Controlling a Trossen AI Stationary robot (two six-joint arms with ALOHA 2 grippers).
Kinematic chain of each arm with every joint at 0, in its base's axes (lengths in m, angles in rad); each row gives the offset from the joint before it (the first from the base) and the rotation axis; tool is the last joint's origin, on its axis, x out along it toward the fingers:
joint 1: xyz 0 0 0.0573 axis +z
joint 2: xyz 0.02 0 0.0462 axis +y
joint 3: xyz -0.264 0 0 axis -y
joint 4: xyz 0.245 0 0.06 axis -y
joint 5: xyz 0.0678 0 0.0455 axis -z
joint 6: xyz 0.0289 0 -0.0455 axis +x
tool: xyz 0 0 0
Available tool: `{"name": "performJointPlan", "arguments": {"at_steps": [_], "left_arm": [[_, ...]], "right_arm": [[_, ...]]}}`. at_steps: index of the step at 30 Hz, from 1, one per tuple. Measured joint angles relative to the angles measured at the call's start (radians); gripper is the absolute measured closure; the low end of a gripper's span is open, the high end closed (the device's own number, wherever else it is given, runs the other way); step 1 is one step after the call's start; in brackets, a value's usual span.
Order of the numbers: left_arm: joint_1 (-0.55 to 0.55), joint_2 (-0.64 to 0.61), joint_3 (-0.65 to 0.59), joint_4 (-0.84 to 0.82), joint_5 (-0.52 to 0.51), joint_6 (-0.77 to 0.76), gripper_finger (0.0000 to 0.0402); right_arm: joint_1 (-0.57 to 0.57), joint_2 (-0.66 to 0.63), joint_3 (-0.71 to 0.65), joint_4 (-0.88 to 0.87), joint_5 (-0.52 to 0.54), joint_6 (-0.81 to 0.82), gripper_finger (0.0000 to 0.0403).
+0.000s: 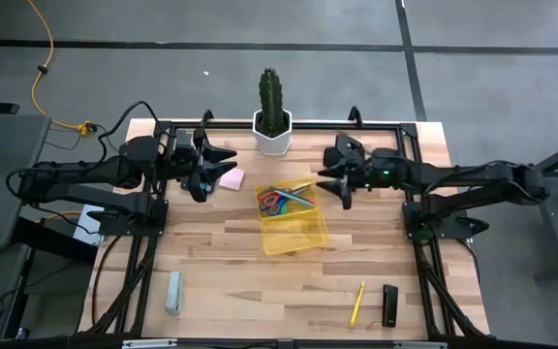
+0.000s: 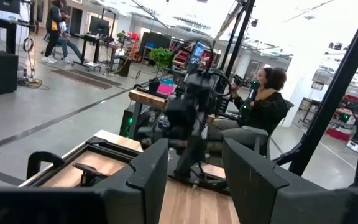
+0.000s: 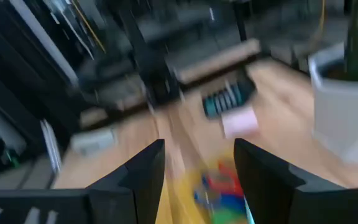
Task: Pack school essentials
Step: Put the small orange eraser into the yellow supply box
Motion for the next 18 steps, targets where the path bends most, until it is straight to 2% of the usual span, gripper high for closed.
{"name": "performJointPlan", "arguments": {"at_steps": [4,8,18], "left_arm": [[0.0,0.0,0.0,-0.001,-0.001,0.063,0.0261],[0.0,0.0,0.0,-0.001,-0.001,0.118,0.0261],[0.0,0.0,0.0,-0.001,-0.001,0.118,0.0261]], "right_arm": [[0.0,-0.036,-0.045,0.146,0.003,-0.046,0.0219],[0.0,-0.038,-0.038,0.146,0.003,-0.081,0.0219],[0.0,-0.038,-0.033,0.147,0.003,-0.069,0.0219]]}}
